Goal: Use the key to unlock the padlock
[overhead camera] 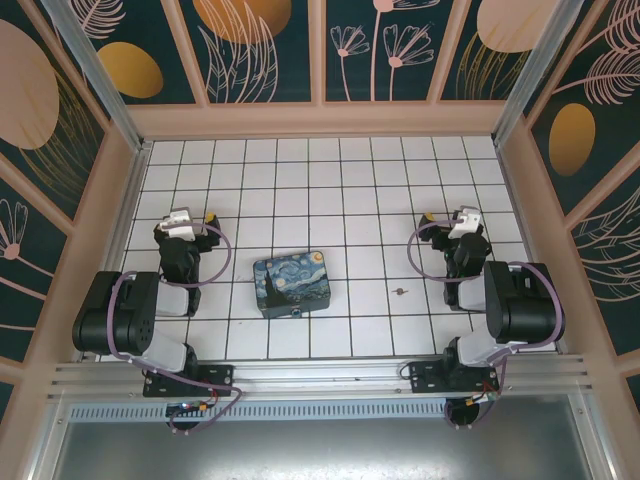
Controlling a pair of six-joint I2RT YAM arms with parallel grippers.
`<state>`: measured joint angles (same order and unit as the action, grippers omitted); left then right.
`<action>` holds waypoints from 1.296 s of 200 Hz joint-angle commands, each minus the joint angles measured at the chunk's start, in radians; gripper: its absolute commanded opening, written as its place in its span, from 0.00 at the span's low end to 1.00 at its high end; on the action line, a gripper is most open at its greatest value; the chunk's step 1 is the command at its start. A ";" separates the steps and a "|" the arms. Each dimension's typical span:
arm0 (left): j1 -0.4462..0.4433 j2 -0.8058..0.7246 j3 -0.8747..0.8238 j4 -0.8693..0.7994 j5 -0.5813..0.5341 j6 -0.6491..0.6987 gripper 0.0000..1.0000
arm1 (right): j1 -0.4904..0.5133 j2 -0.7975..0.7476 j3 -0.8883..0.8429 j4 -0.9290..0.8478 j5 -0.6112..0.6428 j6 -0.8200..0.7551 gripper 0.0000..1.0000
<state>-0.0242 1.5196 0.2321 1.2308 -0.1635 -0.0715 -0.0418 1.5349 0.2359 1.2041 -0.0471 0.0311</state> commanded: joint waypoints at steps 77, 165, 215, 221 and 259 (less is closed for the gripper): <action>0.007 0.000 0.003 0.044 0.016 0.000 0.99 | -0.004 -0.001 0.017 0.005 -0.015 -0.017 0.99; 0.009 0.001 0.011 0.029 0.024 -0.003 0.99 | -0.007 0.002 0.021 -0.002 -0.019 -0.014 0.99; 0.009 -0.027 0.030 -0.021 0.053 0.012 0.99 | -0.008 -0.014 0.023 -0.014 -0.002 -0.005 0.99; 0.009 -0.043 0.053 -0.071 0.050 0.012 0.99 | -0.009 -0.033 0.038 -0.057 0.019 0.003 0.99; 0.009 -0.172 0.146 -0.321 0.007 -0.011 0.99 | -0.013 -0.151 0.257 -0.539 0.058 0.094 0.99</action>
<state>-0.0242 1.4410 0.3237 1.0531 -0.1390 -0.0715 -0.0452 1.4590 0.3431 0.9600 -0.0196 0.0494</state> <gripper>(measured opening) 0.988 0.988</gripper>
